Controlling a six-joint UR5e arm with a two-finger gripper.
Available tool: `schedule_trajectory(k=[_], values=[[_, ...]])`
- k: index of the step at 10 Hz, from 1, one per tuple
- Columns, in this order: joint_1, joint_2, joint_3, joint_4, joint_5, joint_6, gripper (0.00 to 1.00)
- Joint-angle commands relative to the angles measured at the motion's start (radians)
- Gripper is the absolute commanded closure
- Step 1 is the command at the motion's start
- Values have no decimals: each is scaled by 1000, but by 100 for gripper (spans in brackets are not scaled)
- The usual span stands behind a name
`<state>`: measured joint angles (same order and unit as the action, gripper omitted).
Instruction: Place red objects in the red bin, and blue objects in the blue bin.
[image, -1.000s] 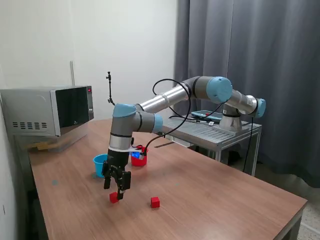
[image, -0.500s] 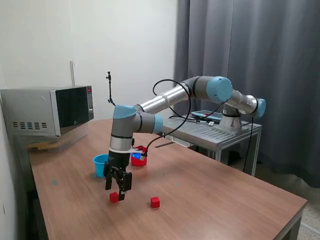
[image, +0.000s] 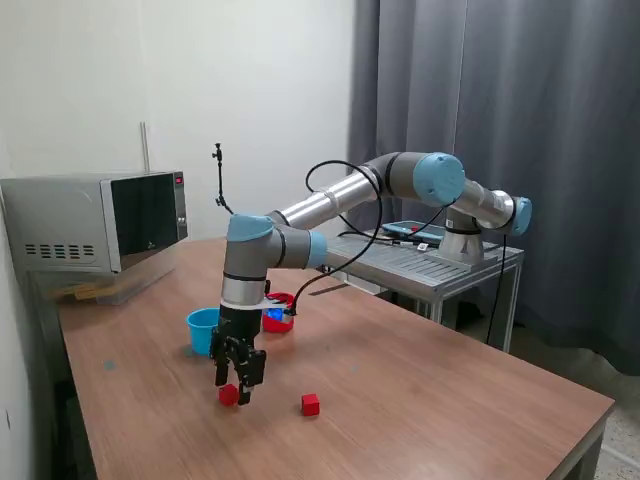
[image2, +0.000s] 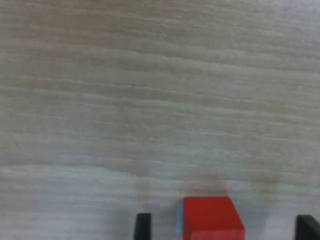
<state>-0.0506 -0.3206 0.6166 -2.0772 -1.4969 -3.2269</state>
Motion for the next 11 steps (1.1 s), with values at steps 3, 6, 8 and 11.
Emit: schedule_trajectory(k=[3,6,8,11], values=[[0,0,-3,-1,-2,-1,100],[0,0,-3,0,-2,-1,100],[-2,-21,14,0,-25,4,100],[-56,-214,273,-1,-107,7,100]])
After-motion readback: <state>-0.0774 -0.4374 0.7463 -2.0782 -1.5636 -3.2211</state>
